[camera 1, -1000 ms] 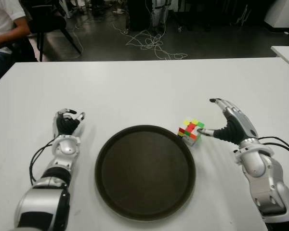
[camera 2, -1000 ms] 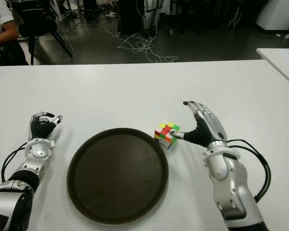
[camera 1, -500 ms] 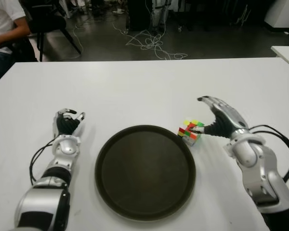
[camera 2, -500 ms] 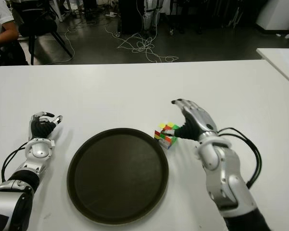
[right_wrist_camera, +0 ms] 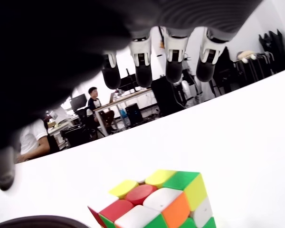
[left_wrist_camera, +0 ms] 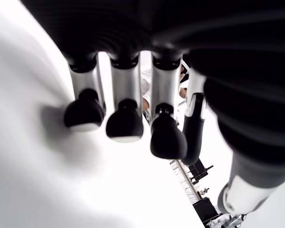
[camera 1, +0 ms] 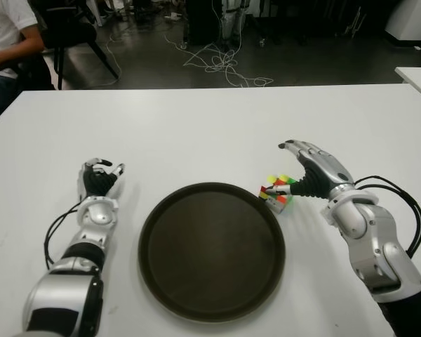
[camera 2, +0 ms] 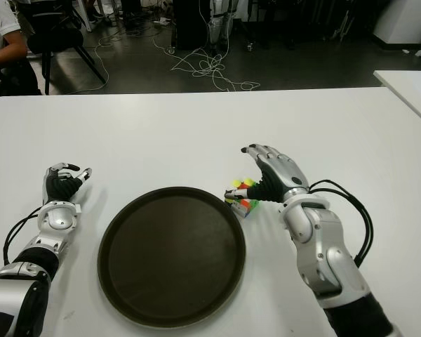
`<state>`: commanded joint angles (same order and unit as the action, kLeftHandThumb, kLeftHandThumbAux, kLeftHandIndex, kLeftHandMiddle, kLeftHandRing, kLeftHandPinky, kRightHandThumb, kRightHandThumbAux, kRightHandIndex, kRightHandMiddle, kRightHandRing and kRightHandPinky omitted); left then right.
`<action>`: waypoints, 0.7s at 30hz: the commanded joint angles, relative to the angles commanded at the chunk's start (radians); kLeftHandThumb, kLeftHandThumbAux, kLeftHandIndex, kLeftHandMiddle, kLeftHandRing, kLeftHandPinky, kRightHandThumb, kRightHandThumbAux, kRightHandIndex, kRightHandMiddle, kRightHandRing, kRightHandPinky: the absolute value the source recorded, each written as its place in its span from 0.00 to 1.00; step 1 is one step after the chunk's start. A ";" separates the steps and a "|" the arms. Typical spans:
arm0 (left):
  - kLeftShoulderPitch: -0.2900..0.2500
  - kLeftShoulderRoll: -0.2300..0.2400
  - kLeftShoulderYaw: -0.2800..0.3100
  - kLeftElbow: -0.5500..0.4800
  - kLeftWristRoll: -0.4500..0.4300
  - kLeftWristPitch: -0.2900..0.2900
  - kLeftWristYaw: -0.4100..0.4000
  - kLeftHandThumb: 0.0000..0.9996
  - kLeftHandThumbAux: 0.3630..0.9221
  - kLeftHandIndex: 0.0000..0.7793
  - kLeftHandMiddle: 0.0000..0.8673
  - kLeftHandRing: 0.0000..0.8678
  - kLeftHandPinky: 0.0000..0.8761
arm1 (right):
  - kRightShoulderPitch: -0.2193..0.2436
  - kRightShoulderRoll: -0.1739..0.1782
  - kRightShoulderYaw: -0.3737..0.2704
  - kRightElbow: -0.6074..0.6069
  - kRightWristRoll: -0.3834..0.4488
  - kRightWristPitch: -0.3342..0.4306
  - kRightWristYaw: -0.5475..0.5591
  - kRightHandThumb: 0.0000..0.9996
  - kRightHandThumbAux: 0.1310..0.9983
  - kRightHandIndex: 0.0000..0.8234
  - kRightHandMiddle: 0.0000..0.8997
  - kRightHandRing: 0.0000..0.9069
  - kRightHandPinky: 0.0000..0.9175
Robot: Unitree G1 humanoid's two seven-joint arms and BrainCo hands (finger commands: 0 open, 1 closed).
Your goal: Pick up the Rubik's Cube and put it in the plate
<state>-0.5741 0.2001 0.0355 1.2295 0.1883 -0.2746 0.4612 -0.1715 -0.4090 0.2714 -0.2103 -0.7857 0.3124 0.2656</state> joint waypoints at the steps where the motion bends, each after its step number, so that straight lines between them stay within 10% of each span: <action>1: 0.000 -0.001 0.000 -0.001 0.000 0.001 0.001 0.71 0.61 0.57 0.96 0.96 0.94 | -0.003 -0.003 0.003 0.004 -0.005 -0.004 -0.001 0.00 0.40 0.00 0.00 0.04 0.13; 21: -0.001 -0.001 -0.015 -0.007 0.012 0.018 0.021 0.71 0.61 0.57 0.95 0.95 0.92 | -0.051 0.042 0.028 0.014 -0.031 0.064 0.059 0.00 0.43 0.00 0.00 0.05 0.12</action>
<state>-0.5749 0.1991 0.0201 1.2229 0.2002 -0.2567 0.4817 -0.2221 -0.3671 0.2989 -0.1962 -0.8166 0.3759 0.3246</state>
